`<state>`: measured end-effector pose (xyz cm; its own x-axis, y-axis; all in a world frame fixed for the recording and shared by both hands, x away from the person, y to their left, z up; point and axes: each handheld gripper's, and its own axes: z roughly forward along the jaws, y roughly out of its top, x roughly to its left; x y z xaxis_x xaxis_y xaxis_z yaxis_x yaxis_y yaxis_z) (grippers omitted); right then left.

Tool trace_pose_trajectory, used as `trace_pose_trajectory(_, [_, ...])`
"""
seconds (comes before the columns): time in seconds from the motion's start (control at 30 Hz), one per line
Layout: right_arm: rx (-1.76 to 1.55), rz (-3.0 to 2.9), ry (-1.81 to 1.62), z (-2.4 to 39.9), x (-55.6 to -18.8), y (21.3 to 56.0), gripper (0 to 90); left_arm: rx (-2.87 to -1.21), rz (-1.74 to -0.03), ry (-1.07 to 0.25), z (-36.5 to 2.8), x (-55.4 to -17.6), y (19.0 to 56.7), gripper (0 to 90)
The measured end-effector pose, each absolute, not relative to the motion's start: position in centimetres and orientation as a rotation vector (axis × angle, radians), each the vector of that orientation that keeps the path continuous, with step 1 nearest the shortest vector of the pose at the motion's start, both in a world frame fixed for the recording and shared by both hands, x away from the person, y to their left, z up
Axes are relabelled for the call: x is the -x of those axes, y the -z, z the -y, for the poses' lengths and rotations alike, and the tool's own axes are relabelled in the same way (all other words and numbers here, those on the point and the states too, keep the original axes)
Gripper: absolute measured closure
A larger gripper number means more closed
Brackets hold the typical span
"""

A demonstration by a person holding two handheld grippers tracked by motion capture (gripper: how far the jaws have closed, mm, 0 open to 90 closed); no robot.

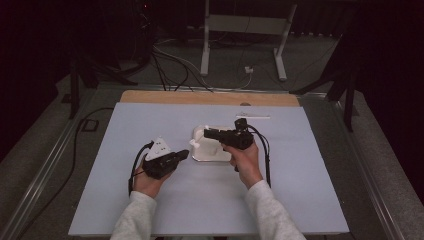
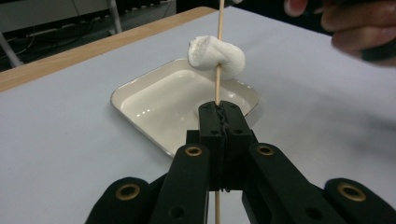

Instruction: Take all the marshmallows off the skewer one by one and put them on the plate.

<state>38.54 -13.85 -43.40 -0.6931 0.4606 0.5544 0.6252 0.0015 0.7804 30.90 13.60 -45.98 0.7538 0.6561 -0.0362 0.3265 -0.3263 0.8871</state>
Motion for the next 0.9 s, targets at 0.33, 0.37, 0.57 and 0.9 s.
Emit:
trace_pose_trajectory(0.33, [1.301,2.263,1.781,16.8,-38.7,42.6,79.3,-1.907,-0.829,-0.388,-13.9,-31.4,46.5,90.0])
trace_pose_trajectory(0.37, [1.318,2.312,1.745,16.9,-38.8,42.9,79.0,-1.902,-0.832,-0.387,-13.9,-31.4,46.5,90.0])
trace_pose_trajectory(0.57, [1.442,2.449,1.516,16.8,-39.4,45.8,77.3,-1.87,-0.849,-0.367,-14.2,-31.5,46.4,90.0])
trace_pose_trajectory(0.9, [1.508,2.523,1.317,15.9,-40.0,48.4,49.6,-1.865,-0.856,-0.37,-14.1,-31.5,46.4,90.0])
